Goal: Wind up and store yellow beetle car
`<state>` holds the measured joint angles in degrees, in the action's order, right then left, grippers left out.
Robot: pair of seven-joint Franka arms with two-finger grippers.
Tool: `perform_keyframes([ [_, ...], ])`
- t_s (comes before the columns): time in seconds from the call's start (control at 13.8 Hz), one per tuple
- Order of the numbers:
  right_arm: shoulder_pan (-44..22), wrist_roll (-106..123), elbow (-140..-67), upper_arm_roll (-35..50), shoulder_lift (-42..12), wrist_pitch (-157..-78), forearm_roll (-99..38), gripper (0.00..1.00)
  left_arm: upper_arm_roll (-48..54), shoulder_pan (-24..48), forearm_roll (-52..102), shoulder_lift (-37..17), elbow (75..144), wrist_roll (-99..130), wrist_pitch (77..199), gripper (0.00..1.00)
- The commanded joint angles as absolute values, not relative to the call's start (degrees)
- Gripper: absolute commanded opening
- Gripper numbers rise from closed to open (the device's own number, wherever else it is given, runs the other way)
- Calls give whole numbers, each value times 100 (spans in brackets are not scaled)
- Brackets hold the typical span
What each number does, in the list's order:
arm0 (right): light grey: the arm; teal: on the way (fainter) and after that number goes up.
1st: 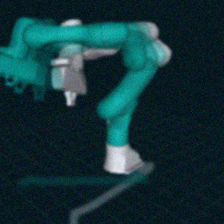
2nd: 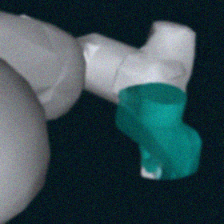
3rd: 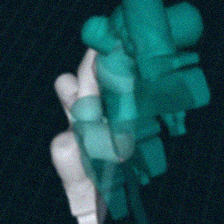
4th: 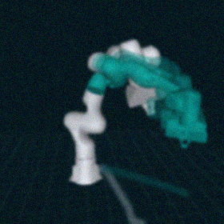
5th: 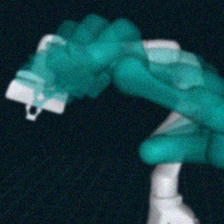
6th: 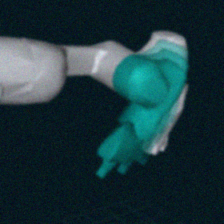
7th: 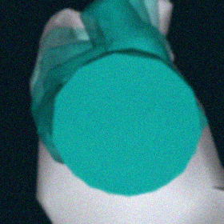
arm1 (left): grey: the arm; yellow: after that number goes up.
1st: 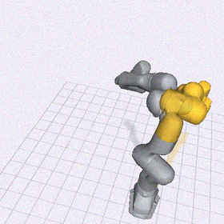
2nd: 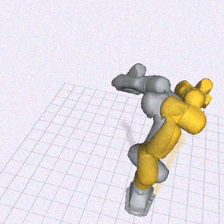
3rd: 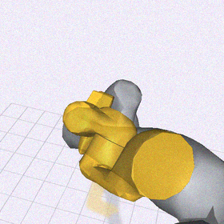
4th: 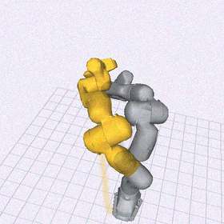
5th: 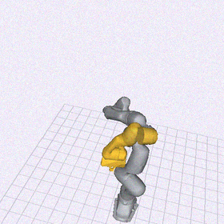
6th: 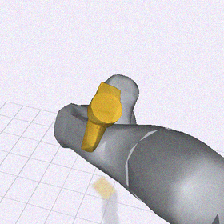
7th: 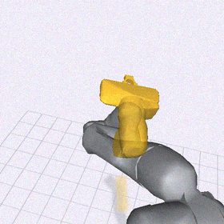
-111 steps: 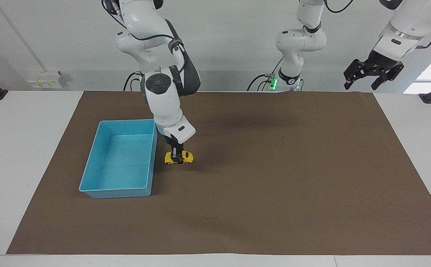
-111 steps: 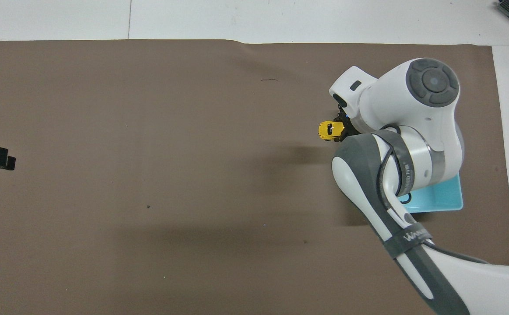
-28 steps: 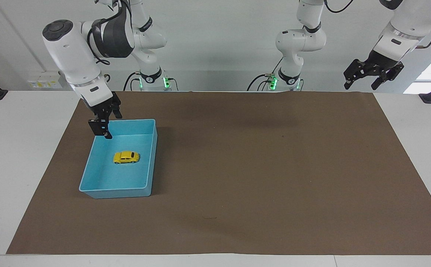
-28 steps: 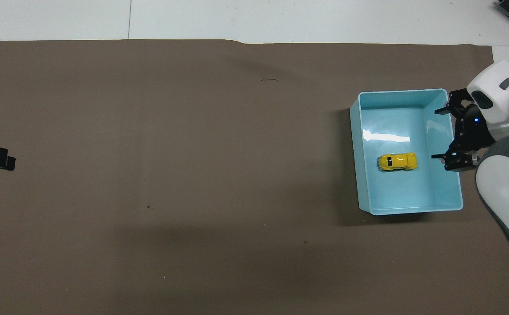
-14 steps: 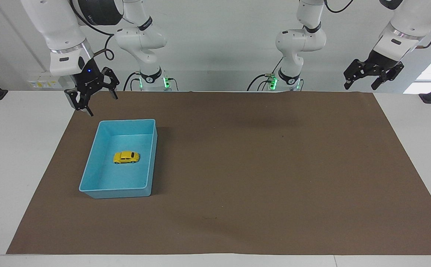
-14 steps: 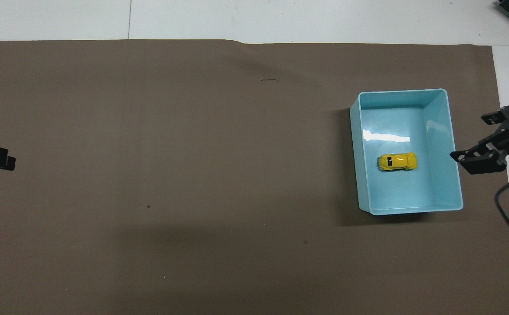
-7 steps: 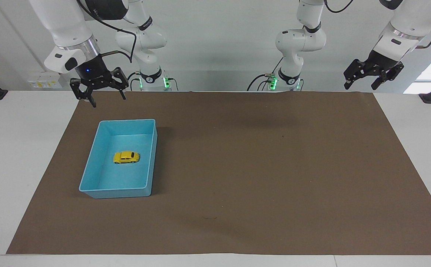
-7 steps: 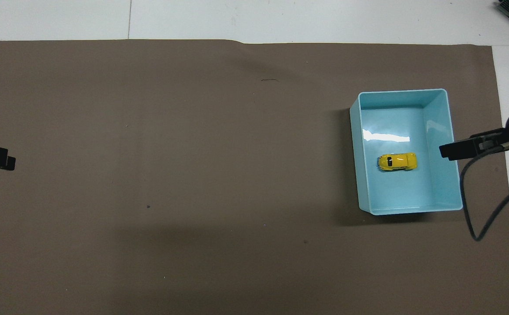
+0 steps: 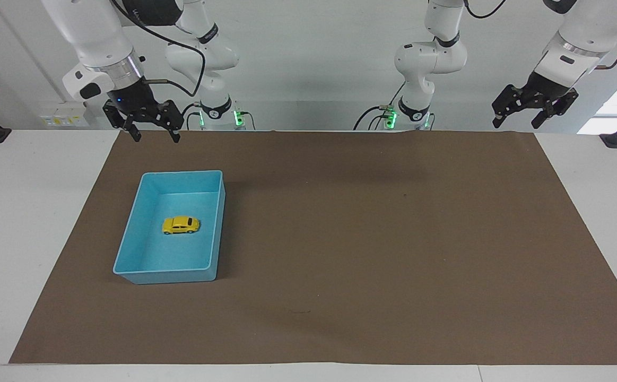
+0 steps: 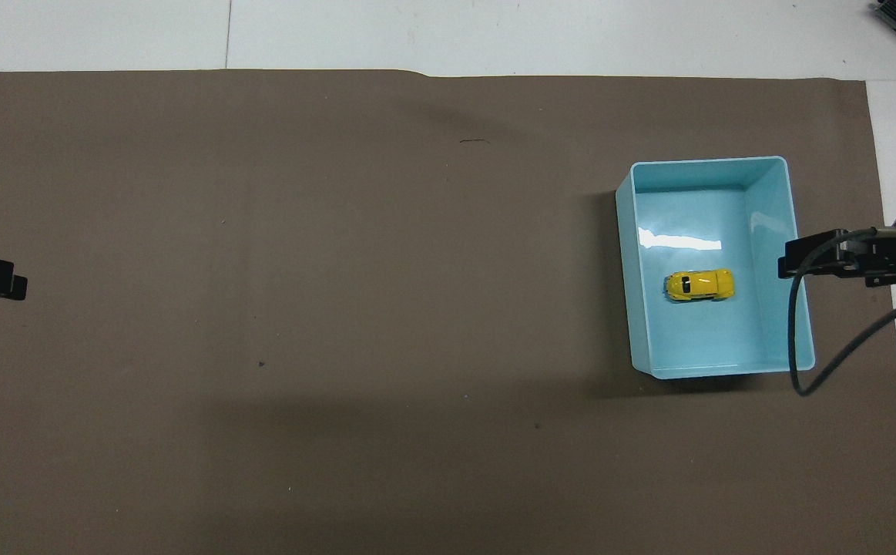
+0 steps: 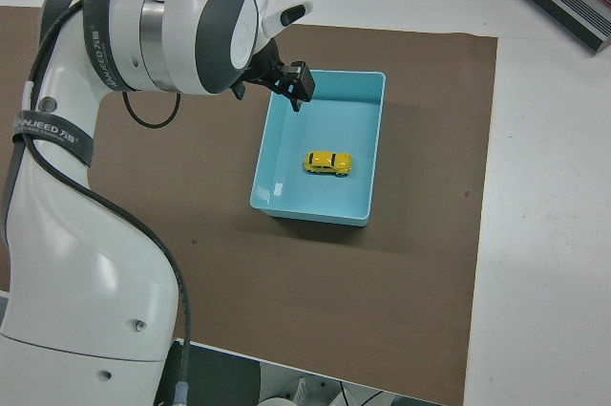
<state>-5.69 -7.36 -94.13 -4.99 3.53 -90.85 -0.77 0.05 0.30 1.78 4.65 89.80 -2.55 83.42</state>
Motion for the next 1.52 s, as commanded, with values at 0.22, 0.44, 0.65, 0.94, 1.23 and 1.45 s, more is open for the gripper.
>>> perform_keyframes([
  [0.22, -545, -660, -9211, -440, 343, -9009, 62, 100, 26, -18, 88, 527, 9026, -316, 8288, 100],
  [0.44, -545, -650, -9211, -457, 352, -9009, -35, 100, 26, -18, 88, 527, 9026, -316, 8288, 100],
  [0.65, -554, -650, -9211, -457, 352, -9009, -35, 100, 26, -18, 88, 527, 9026, -316, 8288, 100],
  [0.94, -554, -650, -9229, -457, 352, -8965, -35, 100, 26, -18, 88, 519, 9026, -316, 8288, 100],
  [1.23, -554, -624, -9255, -448, 352, -9044, -35, 100, 26, -18, 88, 519, 9026, -316, 8288, 100],
  [1.45, -484, -124, -9290, -474, 360, -9105, -35, 100, 26, -18, 88, 519, 9026, -316, 8288, 100],
])
